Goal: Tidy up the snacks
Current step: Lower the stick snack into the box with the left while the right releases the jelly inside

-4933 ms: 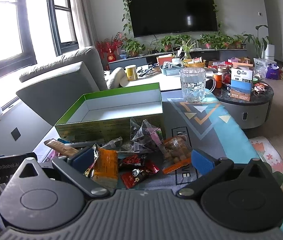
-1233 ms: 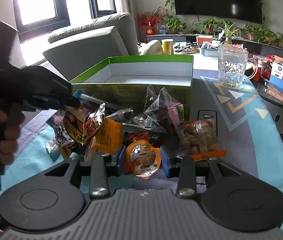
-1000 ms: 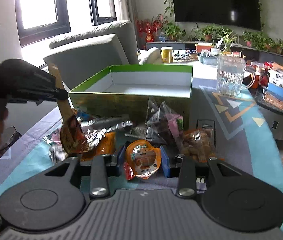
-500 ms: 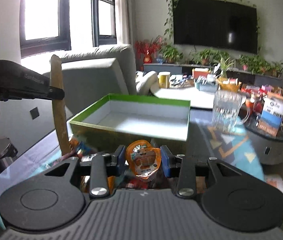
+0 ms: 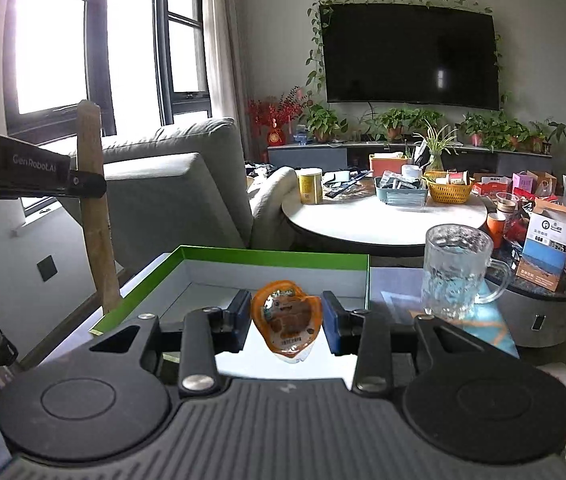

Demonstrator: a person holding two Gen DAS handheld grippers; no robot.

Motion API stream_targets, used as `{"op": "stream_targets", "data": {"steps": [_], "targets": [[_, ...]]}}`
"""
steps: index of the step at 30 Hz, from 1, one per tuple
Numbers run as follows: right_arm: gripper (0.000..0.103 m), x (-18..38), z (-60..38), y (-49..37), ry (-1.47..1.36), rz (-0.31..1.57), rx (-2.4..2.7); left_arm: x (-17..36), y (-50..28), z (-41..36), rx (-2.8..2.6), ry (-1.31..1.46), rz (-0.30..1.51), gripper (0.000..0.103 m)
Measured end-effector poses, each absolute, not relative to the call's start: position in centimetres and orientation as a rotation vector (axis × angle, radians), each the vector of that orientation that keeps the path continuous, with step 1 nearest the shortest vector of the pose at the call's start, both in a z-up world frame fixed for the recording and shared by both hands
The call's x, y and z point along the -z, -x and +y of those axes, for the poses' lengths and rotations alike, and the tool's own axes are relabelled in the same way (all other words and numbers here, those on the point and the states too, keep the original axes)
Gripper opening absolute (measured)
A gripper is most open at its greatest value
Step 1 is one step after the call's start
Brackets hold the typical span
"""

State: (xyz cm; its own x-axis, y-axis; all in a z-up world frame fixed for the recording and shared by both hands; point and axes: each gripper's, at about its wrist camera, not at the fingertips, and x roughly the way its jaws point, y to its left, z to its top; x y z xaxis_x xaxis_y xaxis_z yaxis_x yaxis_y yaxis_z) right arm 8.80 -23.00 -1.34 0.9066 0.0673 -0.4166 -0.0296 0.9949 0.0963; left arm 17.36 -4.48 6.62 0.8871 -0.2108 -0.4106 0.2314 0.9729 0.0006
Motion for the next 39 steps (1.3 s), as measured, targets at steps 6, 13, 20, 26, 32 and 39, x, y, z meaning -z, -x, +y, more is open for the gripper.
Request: {"op": "stream_targets", "data": {"steps": [6,13,20,26,32,39], "targets": [[0.038,2.9,-23.0,-11.6,-0.100,0.479,-0.042,-3.5,-20.9,-5.3,0.230,-0.069,0.513,0.010],[0.038,5.1,-23.1,-13.8,-0.114,0.560,-0.042,0.0,-23.7,-6.2,0.239,-0.084,0.621,0.010],[0.038,6.2,-23.3,-14.3,-0.146,0.638,-0.032,2.3,-24.3,-7.6,0.263,-0.151,0.721,0.015],[0.049,5.6,-23.5,-13.7,-0.159,0.623,-0.016,1.5,-23.2,-7.0,0.253,-0.158,0.708,0.024],[0.052,4.2,-23.9,-12.1,-0.172,0.580,-0.016,-0.2,-20.8,-4.2,0.223,-0.137,0.675,0.036],[0.052,3.3,-24.3,-9.2,-0.135,0.550,-0.005,0.3,-17.2,-1.3,0.226,-0.119,0.713,0.038]]}}
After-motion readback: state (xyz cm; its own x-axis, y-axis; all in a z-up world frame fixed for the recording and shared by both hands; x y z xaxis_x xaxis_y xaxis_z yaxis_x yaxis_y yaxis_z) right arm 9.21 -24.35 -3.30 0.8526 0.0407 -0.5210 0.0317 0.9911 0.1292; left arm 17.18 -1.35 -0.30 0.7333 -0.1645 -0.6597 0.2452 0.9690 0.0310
